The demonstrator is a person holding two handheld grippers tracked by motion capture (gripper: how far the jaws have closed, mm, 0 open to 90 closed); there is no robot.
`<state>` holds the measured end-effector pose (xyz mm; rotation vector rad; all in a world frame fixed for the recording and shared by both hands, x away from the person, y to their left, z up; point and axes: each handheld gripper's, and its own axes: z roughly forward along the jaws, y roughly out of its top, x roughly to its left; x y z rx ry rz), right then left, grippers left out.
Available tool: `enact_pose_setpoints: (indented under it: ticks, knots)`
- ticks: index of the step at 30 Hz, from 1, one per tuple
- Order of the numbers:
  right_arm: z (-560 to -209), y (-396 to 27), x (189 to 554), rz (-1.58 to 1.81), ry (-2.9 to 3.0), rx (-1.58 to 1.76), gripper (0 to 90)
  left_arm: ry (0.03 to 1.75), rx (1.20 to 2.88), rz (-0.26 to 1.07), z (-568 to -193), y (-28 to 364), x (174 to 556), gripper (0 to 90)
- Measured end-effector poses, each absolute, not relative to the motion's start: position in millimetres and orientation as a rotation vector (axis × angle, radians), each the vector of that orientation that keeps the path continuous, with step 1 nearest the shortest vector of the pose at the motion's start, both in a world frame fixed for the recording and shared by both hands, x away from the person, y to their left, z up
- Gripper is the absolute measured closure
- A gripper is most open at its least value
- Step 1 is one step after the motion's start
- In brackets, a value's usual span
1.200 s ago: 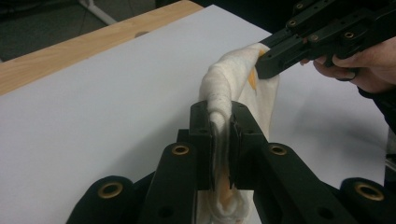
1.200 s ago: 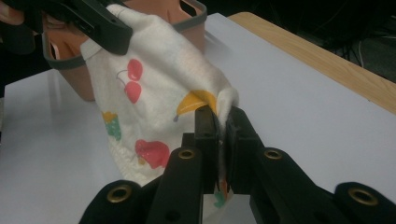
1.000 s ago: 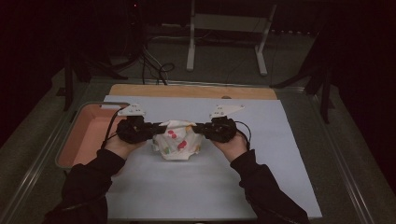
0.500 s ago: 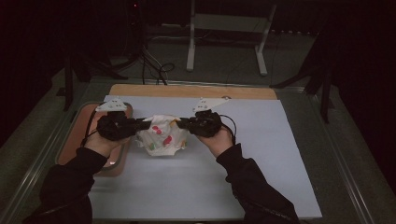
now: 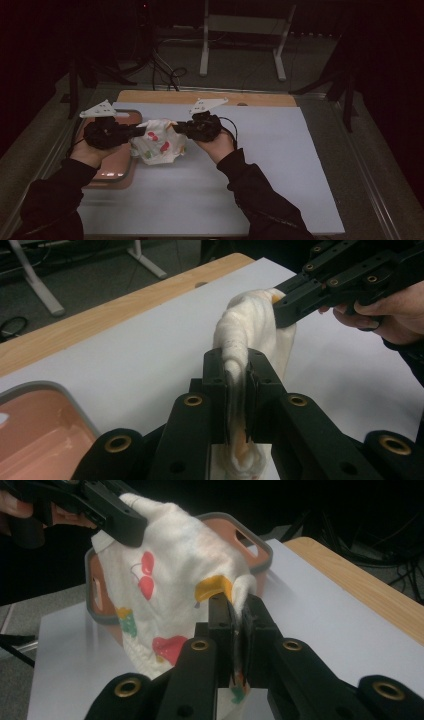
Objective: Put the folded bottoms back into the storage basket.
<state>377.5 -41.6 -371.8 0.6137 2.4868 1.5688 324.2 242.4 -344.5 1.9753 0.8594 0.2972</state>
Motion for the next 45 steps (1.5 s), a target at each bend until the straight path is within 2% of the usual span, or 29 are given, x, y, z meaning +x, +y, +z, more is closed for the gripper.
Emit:
enact_pose_setpoints:
  ticks: [20, 45]
  knots:
    - [-353, 18, 377, 1.576, 2.524, 0.515, 85.6, 0.946, 1.948, 0.359, -330, 297, 309, 82.8]
    - [-350, 77, 374, 1.628, 2.547, 0.461, 85.5, 1.018, 1.9, 0.382, -327, 360, 291, 82.8]
